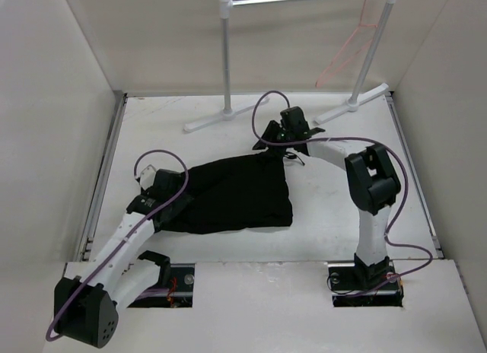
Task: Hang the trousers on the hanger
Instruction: Fold the trousers at the center of the board, then pick up the hanger from the clothesline.
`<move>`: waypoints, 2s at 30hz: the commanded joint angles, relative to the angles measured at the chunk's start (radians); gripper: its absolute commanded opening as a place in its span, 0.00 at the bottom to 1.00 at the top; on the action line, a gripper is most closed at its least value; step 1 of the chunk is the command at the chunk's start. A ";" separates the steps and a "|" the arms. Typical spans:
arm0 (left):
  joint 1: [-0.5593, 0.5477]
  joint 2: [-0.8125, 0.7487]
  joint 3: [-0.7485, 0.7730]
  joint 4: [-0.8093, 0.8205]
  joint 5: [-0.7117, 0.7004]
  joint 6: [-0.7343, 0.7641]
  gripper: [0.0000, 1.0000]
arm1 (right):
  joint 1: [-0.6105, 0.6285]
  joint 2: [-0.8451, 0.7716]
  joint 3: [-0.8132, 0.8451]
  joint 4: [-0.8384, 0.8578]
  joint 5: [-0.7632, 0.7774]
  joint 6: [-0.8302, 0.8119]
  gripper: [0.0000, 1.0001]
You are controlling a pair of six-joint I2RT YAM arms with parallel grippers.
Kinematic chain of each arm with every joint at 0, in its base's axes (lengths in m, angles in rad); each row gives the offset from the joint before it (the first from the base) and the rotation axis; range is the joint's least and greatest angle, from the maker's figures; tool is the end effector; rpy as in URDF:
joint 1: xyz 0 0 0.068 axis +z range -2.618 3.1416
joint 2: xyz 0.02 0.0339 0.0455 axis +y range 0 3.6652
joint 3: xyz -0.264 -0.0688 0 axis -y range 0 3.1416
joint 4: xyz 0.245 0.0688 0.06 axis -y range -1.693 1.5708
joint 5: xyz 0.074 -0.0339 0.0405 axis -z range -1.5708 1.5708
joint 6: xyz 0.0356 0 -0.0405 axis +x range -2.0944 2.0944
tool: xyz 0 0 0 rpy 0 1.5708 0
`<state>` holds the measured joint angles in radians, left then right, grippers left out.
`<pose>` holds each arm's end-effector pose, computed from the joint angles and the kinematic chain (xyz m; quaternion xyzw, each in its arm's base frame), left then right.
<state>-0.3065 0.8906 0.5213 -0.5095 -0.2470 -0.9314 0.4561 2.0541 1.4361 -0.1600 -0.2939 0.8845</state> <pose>0.1679 -0.0440 0.2027 -0.3267 0.8755 -0.1009 0.3414 0.4032 0.2093 0.1784 0.1387 0.9037 0.3431 0.2154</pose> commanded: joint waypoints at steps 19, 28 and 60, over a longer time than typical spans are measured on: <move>-0.308 0.415 0.471 0.229 -0.021 0.097 0.08 | -0.289 -0.508 0.308 -0.239 0.090 -0.199 0.16; -0.308 0.435 0.444 0.275 0.032 0.098 0.28 | -0.437 -0.241 0.665 -0.355 0.128 -0.246 0.50; -0.226 0.564 0.762 0.232 0.169 0.181 0.53 | -0.396 -0.313 0.529 -0.236 -0.060 -0.309 0.09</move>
<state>-0.5392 1.4570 1.1782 -0.2642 -0.1062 -0.7906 0.0311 1.8420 2.0365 -0.4557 -0.3412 0.6205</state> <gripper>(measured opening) 0.534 0.125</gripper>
